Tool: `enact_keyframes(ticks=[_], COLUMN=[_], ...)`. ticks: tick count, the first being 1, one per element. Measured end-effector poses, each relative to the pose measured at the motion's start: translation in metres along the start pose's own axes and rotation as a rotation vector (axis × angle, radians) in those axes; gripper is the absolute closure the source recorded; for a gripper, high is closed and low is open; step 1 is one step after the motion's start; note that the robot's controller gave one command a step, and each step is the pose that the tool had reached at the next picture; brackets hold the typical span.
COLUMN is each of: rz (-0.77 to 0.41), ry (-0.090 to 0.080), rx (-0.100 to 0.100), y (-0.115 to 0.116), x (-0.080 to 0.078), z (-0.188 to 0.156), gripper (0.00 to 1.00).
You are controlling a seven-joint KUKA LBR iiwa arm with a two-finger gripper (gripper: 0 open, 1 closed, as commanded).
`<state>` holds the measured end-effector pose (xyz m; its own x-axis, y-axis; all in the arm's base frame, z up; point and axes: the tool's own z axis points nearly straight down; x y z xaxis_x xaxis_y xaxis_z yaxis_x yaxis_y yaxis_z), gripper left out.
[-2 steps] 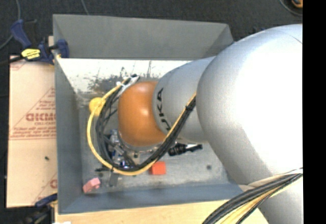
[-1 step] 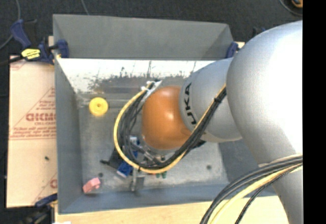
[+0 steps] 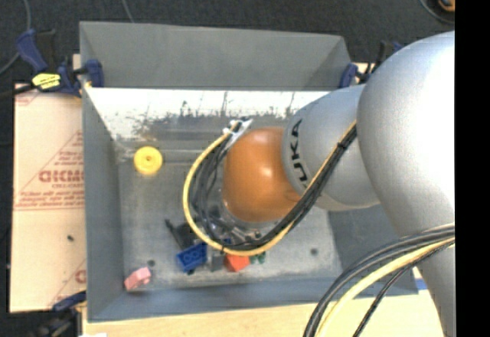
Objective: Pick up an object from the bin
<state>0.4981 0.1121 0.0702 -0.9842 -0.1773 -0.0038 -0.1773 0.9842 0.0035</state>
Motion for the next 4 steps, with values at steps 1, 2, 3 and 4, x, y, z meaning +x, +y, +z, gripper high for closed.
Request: enact_keyframes(ticks=[1,2,3,4], rz=[0.001,-0.023,-0.002,0.0], ry=[0.0,-0.007,0.003,-0.01], rx=[0.0,0.001,0.0,0.0], y=[0.0,-0.002,-0.001,0.001], x=[0.0,-0.011,-0.005,-0.006], z=[0.0,-0.051,-0.125,-0.175], gripper=[1.0,1.0,1.0,1.0])
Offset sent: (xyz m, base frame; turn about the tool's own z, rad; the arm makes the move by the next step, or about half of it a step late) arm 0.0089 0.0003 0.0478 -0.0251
